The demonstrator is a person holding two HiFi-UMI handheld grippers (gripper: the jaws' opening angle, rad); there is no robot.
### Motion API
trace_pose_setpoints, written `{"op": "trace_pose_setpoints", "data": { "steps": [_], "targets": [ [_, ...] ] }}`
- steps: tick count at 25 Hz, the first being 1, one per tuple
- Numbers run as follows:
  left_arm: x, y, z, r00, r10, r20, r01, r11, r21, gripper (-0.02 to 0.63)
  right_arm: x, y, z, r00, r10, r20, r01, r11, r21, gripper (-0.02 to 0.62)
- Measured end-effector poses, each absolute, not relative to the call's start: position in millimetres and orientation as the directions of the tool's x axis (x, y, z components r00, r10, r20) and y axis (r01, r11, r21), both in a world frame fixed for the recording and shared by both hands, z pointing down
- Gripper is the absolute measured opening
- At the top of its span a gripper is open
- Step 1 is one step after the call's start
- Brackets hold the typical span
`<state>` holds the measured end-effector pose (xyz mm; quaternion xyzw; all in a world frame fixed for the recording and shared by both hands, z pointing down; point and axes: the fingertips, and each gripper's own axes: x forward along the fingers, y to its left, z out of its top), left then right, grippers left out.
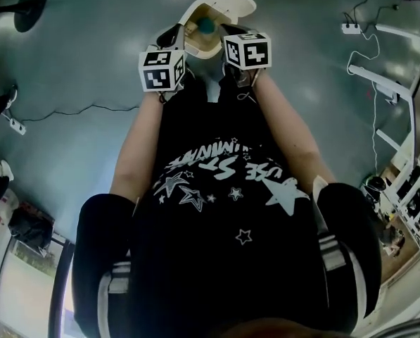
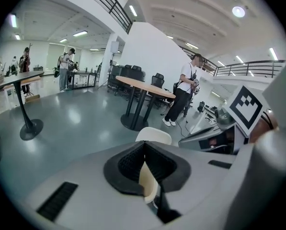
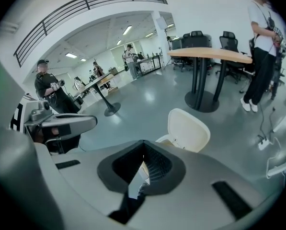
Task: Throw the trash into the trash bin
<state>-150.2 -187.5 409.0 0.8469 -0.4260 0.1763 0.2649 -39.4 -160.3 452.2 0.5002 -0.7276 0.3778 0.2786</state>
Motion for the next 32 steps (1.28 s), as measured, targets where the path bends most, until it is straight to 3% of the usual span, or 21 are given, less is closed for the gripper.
{"op": "trace_pose_setpoints", "data": {
  "steps": [12,24,32],
  "targets": [
    [-133.0,-176.0,349.7,0.595,-0.686,0.419,-0.802,-0.543,0.25,0.011,-22.1,-155.0,403.4,-0.367,-0.599,0.711,-0.93,0.246,-0.272,0.006],
    [-97.3,-112.2,265.8,0.549,-0.793,0.262,-0.836,-0.526,0.157,0.011,1.4,-101.4,311.7,-0.514,-0.727,0.454,-0.856,0.466,-0.224,0.006],
    [-58.5,-44.5,229.3,0.541,-0.823,0.176,-0.841,-0.532,0.096,0.011,27.5,-40.8,266.2,-0.554,-0.762,0.336,-0.83,0.534,-0.158,0.006]
  ]
}}
